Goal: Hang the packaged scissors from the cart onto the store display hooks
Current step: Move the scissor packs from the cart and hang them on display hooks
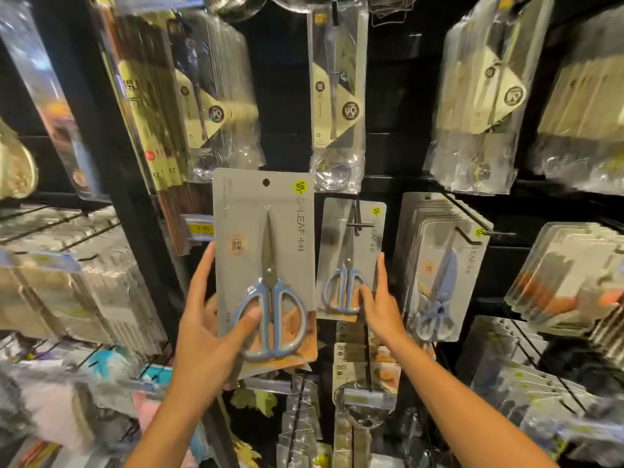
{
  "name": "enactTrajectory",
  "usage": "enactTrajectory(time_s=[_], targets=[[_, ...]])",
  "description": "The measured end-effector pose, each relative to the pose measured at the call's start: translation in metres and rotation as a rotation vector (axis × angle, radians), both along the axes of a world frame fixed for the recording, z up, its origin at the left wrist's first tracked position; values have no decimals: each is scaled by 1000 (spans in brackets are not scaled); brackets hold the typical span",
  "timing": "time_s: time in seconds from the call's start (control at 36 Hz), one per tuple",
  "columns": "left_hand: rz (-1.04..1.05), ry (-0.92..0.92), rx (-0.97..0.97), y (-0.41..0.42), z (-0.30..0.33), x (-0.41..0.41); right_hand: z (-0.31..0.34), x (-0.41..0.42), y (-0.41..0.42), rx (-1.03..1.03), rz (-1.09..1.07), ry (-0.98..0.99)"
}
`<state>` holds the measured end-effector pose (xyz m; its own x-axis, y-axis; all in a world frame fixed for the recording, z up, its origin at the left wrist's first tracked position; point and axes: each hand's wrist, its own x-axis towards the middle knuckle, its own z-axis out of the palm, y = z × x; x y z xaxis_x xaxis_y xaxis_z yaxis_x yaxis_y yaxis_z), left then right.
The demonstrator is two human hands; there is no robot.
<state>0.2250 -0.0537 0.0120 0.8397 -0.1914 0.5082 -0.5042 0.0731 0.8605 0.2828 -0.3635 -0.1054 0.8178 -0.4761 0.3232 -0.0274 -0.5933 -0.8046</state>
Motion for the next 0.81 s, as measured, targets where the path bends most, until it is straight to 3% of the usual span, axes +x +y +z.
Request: enactTrajectory(time_s=[0.33,0.58,0.81], targets=[[20,-39,2,-1,12,-4,19,37,-26,-4,-122,199],[0,-34,-19,12,12,-3,17,24,-8,137,-96,89],[-24,-19,23,19,3,-3,28,-37,54,298,184,-40]])
